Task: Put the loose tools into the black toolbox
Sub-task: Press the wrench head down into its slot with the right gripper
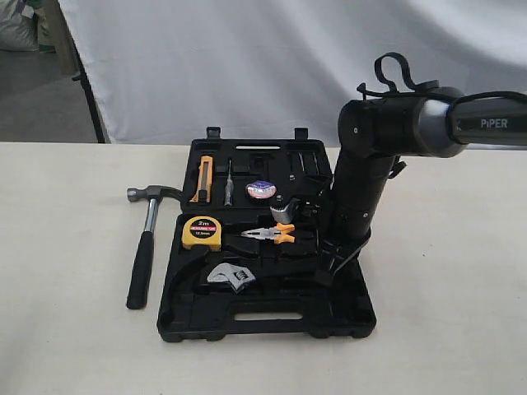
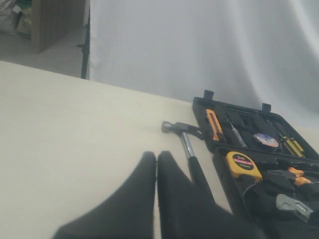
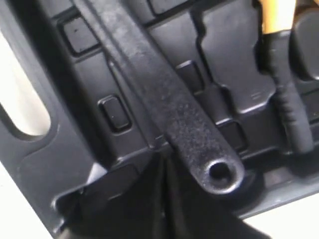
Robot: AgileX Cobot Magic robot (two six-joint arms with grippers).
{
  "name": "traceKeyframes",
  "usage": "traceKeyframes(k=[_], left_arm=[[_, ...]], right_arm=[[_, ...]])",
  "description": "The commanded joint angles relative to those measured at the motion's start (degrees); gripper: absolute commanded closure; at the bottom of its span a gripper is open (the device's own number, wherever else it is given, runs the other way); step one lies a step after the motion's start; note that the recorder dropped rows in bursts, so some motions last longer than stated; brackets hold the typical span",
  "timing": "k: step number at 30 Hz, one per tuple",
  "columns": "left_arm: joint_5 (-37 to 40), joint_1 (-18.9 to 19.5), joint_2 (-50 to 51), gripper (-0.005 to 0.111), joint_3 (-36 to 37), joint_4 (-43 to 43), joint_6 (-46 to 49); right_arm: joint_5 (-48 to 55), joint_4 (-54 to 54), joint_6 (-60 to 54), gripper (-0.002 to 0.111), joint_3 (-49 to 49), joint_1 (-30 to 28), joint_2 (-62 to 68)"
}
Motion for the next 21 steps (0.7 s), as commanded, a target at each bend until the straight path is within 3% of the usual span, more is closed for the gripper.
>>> traceKeyframes(k=[1,8,15,21], left_arm=[[-0.41,1.45,-0.18,0.106,-0.15,0.25,-0.27],[-0.41,1.45,-0.18,0.106,-0.15,0.25,-0.27],[-0.41,1.45,-0.18,0.106,-0.15,0.25,-0.27],[-0.41,1.45,-0.18,0.106,-0.15,0.25,-0.27]], right_arm=[[-1.00,-1.29,0.44,0.108,0.11,-0.23,0.38],[-0.45,7.27,-0.59,0.108,-2.15,0.01,-0.12],[1.64,22.31,-13.17,0.108,-2.86,1.19,-0.27],[-1.80,20.03,-13.78,0.108,-2.86,5.61,2.42]])
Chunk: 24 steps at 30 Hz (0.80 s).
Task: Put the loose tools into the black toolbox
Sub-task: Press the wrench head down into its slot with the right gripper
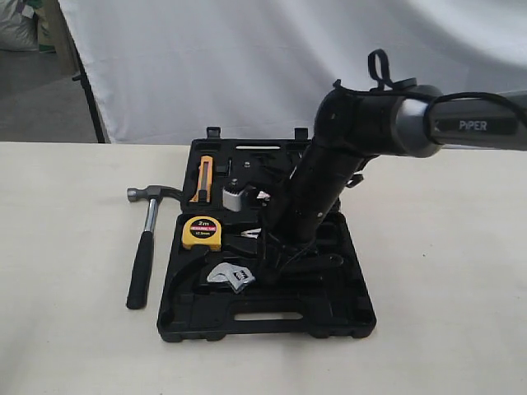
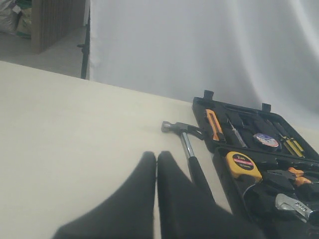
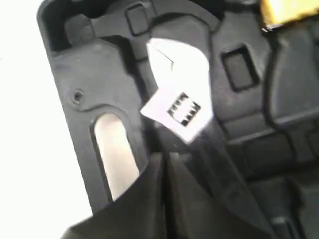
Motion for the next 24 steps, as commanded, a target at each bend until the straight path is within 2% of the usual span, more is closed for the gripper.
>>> traceKeyframes(k=[1,13,24], left_arm=[[-0.41,1.45,-0.18,0.106,-0.15,0.25,-0.27],[-0.41,1.45,-0.18,0.106,-0.15,0.25,-0.27],[-0.41,1.45,-0.18,0.106,-0.15,0.25,-0.27]], right_arm=[[-2.79,-2.44,-0.77,0.108,-0.32,1.81,2.20],[-13.11,-4.45,1.75,0.108,-0.32,1.62,3.13],[-12.48,-9.54,6.42,0.108,-0.32,1.62,2.91]])
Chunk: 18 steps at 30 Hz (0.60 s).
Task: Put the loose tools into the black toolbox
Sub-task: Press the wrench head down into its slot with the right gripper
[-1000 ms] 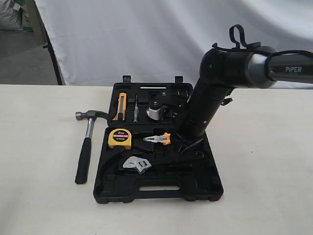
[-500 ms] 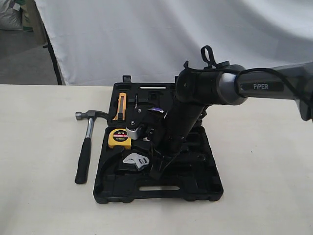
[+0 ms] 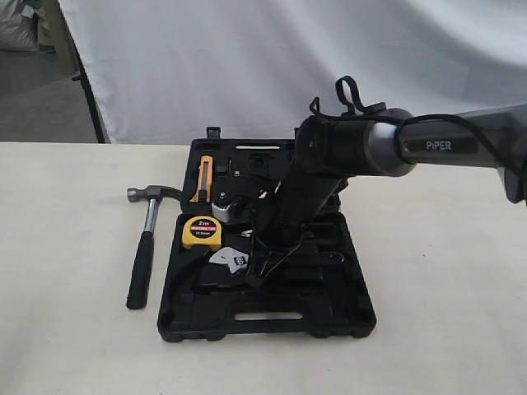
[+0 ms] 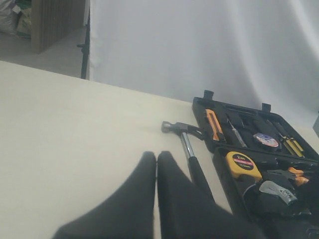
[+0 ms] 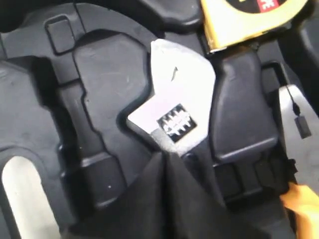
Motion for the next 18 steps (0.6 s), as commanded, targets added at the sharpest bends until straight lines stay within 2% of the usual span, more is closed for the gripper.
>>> traceKeyframes(k=[1,10,18], left_arm=[[-0.41,1.45,-0.18,0.106,-0.15,0.25,-0.27],[-0.41,1.45,-0.18,0.106,-0.15,0.25,-0.27],[-0.41,1.45,-0.18,0.106,-0.15,0.25,-0.27]], right_arm=[[0.36,-3.21,1.85,0.108,-0.32,-0.28,-0.58],[1.93,-4.34,4.42,0.108,-0.32,-1.67,-4.69],[7.90,-4.74,4.20,0.108,0.07,-2.89,-3.66]])
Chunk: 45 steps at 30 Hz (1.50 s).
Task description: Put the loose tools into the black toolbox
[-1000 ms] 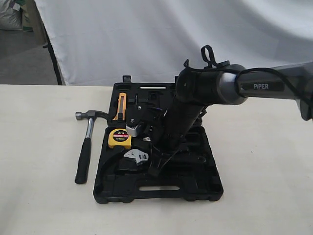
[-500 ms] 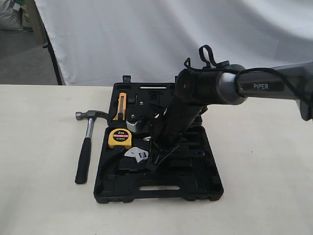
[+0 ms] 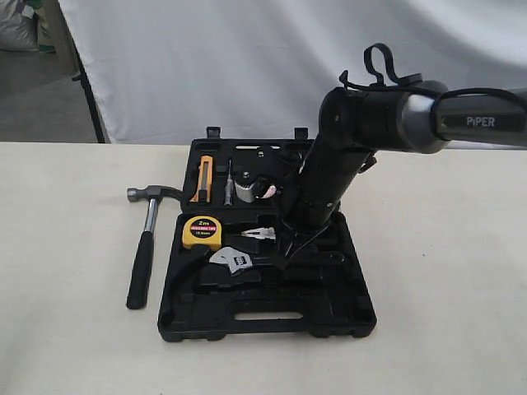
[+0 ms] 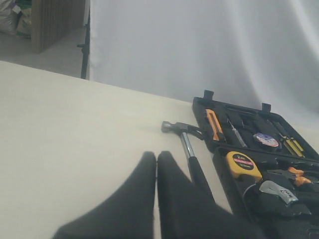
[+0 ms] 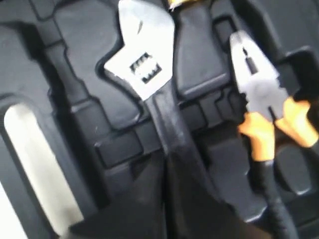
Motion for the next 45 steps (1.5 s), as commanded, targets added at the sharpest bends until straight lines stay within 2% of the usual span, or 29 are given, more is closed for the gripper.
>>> traceKeyframes(k=[1,10,16,35,45], left_arm=[[-0.41,1.45,-0.18,0.106,-0.15,0.25,-0.27],[-0.41,1.45,-0.18,0.106,-0.15,0.25,-0.27],[-0.41,1.45,-0.18,0.106,-0.15,0.25,-0.27],[-0.41,1.45,-0.18,0.106,-0.15,0.25,-0.27],[-0.41,1.45,-0.18,0.106,-0.15,0.25,-0.27]], right_arm=[[1.71,-0.44,-0.09,0.108,0.07,-0.32,0.96],[-2.29,-5.14,0.51,0.108,-0.04,-0.32,4.60],[-5.06,-9.45,4.70,0.108,-0.04,-0.32,4.50],[-6.59,-9.62,4.76,0.108,-0.04,-0.32,-2.47],[-6.11,-9.62,4.91,0.108,1.49,-2.35,4.57]])
